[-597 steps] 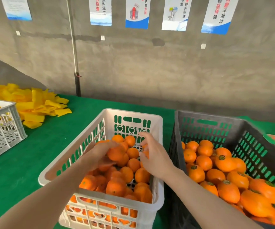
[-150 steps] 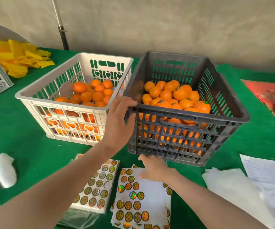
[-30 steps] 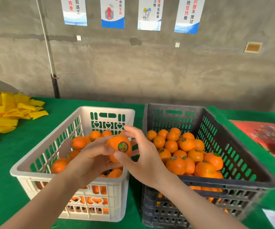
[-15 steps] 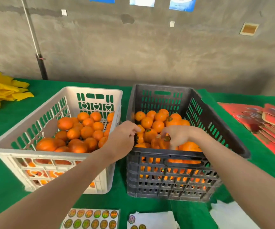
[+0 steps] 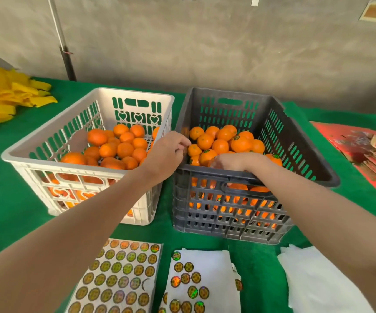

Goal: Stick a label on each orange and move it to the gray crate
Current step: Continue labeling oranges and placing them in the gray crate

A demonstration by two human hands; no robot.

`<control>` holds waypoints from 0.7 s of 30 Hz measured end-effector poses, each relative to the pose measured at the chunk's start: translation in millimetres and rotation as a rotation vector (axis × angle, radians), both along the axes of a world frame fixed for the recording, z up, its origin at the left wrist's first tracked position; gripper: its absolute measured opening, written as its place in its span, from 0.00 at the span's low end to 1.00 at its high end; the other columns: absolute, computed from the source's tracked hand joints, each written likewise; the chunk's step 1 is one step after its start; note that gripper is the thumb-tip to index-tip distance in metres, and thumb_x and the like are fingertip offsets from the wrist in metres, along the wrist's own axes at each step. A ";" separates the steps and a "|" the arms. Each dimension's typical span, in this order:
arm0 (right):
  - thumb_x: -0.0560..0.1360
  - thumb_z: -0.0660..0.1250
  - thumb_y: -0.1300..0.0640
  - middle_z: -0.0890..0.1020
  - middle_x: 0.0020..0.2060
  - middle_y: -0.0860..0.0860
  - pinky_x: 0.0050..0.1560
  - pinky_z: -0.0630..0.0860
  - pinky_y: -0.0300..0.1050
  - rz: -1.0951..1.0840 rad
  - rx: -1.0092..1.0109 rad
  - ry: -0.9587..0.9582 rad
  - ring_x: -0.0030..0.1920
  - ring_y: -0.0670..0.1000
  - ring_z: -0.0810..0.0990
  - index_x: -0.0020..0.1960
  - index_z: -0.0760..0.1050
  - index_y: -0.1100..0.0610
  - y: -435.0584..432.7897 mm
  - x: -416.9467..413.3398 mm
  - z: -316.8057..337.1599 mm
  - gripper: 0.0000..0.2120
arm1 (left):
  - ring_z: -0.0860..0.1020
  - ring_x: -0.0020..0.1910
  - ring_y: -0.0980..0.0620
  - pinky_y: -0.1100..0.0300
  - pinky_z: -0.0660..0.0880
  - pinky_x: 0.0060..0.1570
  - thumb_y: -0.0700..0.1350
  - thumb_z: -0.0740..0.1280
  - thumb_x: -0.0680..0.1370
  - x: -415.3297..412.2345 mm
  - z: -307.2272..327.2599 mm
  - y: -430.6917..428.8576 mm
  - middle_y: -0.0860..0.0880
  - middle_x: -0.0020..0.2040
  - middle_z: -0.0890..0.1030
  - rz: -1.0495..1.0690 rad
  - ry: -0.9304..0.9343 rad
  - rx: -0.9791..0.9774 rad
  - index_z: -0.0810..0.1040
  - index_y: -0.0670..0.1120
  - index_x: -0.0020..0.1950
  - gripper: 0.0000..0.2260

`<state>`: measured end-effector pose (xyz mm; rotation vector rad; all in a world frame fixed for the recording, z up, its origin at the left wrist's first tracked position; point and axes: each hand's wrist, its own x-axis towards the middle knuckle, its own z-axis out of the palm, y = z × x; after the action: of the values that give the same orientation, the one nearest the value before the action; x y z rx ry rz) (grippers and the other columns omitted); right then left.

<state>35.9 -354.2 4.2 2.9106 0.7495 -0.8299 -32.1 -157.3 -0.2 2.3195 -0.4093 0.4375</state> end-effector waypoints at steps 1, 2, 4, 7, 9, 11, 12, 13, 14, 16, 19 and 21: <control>0.77 0.67 0.58 0.78 0.56 0.53 0.57 0.71 0.43 -0.055 0.136 -0.095 0.58 0.54 0.76 0.63 0.74 0.60 -1.1 -3.4 5.2 0.15 | 0.75 0.54 0.51 0.72 0.66 0.50 0.32 0.59 0.79 -2.5 -1.5 -0.4 0.41 0.55 0.77 0.026 -0.028 -0.024 0.76 0.37 0.59 0.11; 0.76 0.68 0.58 0.79 0.53 0.53 0.53 0.71 0.41 -0.122 0.332 -0.255 0.54 0.52 0.77 0.60 0.76 0.60 -0.7 -8.7 11.2 0.14 | 0.75 0.54 0.50 0.75 0.65 0.49 0.32 0.59 0.79 -5.5 -3.8 -0.8 0.40 0.55 0.77 0.057 -0.059 -0.048 0.76 0.36 0.58 0.11; 0.75 0.69 0.60 0.80 0.44 0.51 0.47 0.74 0.42 -0.225 0.875 -0.616 0.44 0.48 0.77 0.52 0.79 0.61 3.5 -32.7 22.9 0.07 | 0.74 0.56 0.50 0.78 0.63 0.49 0.32 0.60 0.79 -12.1 -10.6 -1.2 0.40 0.57 0.77 0.108 -0.112 -0.089 0.78 0.36 0.56 0.10; 0.75 0.64 0.59 0.79 0.34 0.47 0.34 0.72 0.39 -0.022 1.364 -0.686 0.33 0.46 0.76 0.40 0.77 0.56 14.2 -91.1 16.4 0.06 | 0.74 0.57 0.50 0.71 0.68 0.52 0.32 0.62 0.78 -19.7 -19.9 -0.6 0.40 0.57 0.78 0.130 -0.138 -0.182 0.80 0.36 0.53 0.08; 0.76 0.62 0.55 0.81 0.35 0.49 0.33 0.74 0.39 0.117 1.150 -0.459 0.33 0.45 0.78 0.39 0.78 0.58 24.8 -124.9 -22.8 0.11 | 0.75 0.53 0.53 0.66 0.72 0.52 0.33 0.64 0.78 -24.7 -22.6 0.0 0.41 0.55 0.78 0.133 -0.130 -0.298 0.79 0.37 0.52 0.06; 0.78 0.61 0.54 0.83 0.47 0.55 0.47 0.78 0.47 0.119 0.658 -0.115 0.46 0.49 0.81 0.51 0.79 0.62 30.4 -138.6 -73.4 0.13 | 0.75 0.52 0.58 0.72 0.72 0.50 0.35 0.65 0.78 -32.9 -25.9 -1.9 0.45 0.55 0.78 0.177 -0.119 -0.417 0.77 0.39 0.54 0.06; 0.79 0.60 0.53 0.80 0.56 0.57 0.57 0.75 0.51 0.083 0.440 0.005 0.56 0.53 0.78 0.60 0.76 0.63 30.7 -137.9 -98.0 0.16 | 0.75 0.52 0.60 0.74 0.71 0.50 0.36 0.65 0.78 -39.7 -30.0 -3.7 0.47 0.55 0.77 0.208 -0.106 -0.473 0.76 0.40 0.56 0.07; 0.80 0.60 0.51 0.75 0.64 0.58 0.63 0.71 0.53 0.043 0.293 0.068 0.63 0.55 0.74 0.67 0.70 0.62 29.7 -136.2 -119.2 0.20 | 0.76 0.52 0.61 0.74 0.71 0.49 0.37 0.64 0.79 -48.2 -36.6 -5.8 0.48 0.55 0.77 0.238 -0.077 -0.517 0.75 0.41 0.57 0.07; 0.80 0.59 0.49 0.71 0.68 0.56 0.66 0.68 0.54 0.011 0.216 0.090 0.67 0.56 0.70 0.70 0.66 0.60 27.9 -134.0 -134.3 0.23 | 0.76 0.51 0.62 0.74 0.71 0.48 0.37 0.64 0.79 -57.8 -46.4 -7.1 0.49 0.54 0.78 0.268 -0.032 -0.536 0.74 0.43 0.57 0.07; 0.78 0.61 0.46 0.70 0.69 0.54 0.67 0.67 0.54 -0.039 0.182 0.090 0.68 0.55 0.68 0.72 0.63 0.56 25.2 -129.4 -154.7 0.26 | 0.77 0.51 0.61 0.73 0.71 0.49 0.37 0.62 0.80 -78.7 -73.2 -6.6 0.50 0.53 0.79 0.339 0.129 -0.485 0.74 0.46 0.57 0.08; 0.74 0.66 0.50 0.74 0.65 0.53 0.63 0.67 0.52 -0.059 0.204 0.046 0.66 0.55 0.70 0.71 0.64 0.54 25.1 -127.7 -169.3 0.27 | 0.78 0.53 0.49 0.61 0.73 0.52 0.36 0.59 0.80 -103.1 -110.3 -1.7 0.45 0.55 0.80 0.417 0.490 -0.347 0.76 0.42 0.59 0.10; 0.74 0.66 0.57 0.76 0.62 0.53 0.61 0.67 0.51 -0.078 0.247 0.041 0.64 0.55 0.70 0.70 0.65 0.54 23.5 -126.8 -169.9 0.26 | 0.79 0.52 0.43 0.57 0.73 0.51 0.34 0.58 0.80 -111.0 -124.1 0.4 0.40 0.55 0.81 0.419 0.651 -0.268 0.78 0.40 0.55 0.10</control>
<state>-90.9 -330.7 -165.8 3.1671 0.8001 -0.8631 -143.2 -156.9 -124.2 2.1239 0.4296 -0.0848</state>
